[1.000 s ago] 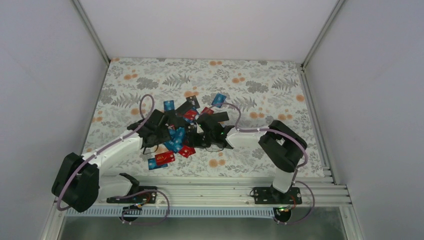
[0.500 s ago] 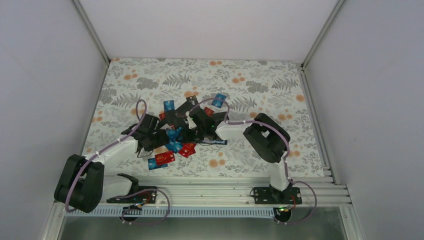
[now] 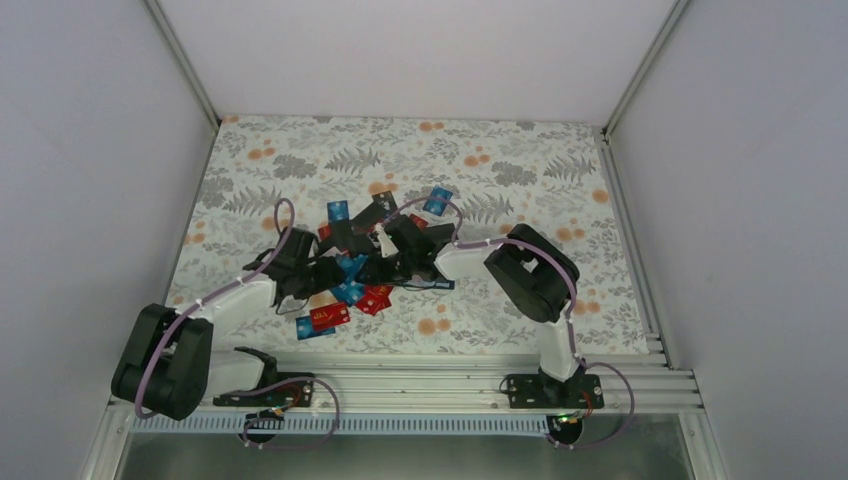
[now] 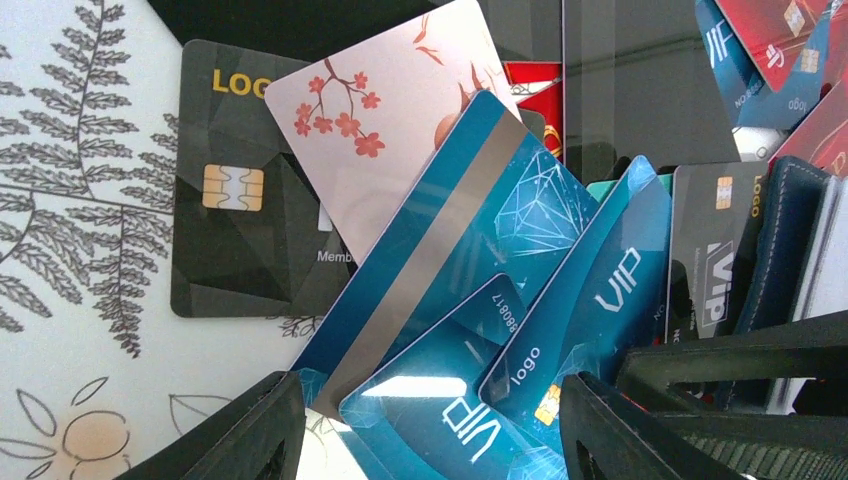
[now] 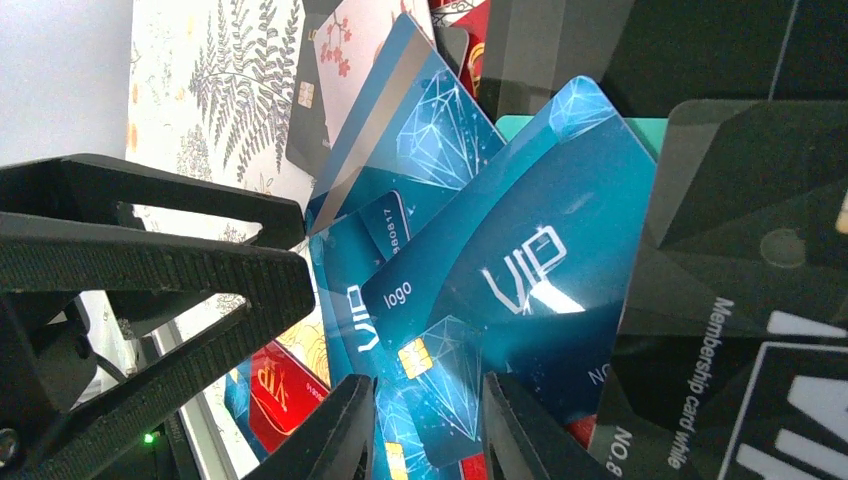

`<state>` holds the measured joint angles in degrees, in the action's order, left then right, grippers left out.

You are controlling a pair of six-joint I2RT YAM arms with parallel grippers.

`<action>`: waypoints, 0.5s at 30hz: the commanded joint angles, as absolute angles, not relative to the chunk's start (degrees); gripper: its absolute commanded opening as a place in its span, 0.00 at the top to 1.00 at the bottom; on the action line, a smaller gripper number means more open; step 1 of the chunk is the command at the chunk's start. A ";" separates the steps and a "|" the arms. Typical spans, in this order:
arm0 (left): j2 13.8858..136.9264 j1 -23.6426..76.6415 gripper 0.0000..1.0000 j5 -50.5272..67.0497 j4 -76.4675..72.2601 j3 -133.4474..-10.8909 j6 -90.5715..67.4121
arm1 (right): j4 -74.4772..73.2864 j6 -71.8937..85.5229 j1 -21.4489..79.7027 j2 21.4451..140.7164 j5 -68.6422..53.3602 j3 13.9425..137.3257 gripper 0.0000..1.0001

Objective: Put the credit cards into the card holder

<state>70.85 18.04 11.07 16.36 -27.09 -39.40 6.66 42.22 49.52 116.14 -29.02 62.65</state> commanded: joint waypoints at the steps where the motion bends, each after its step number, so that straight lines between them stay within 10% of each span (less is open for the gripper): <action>1: 72.34 17.84 0.36 13.83 13.44 -25.48 -38.80 | 0.95 40.80 48.24 119.62 -24.61 58.95 0.70; 15: 70.01 17.83 0.36 18.66 8.59 -20.91 -37.53 | 2.44 41.02 48.16 120.93 -26.23 58.62 0.71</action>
<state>70.26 17.72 14.68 9.61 -24.01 -38.37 9.69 41.91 48.86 116.25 -30.33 61.19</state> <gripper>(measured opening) 0.641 0.294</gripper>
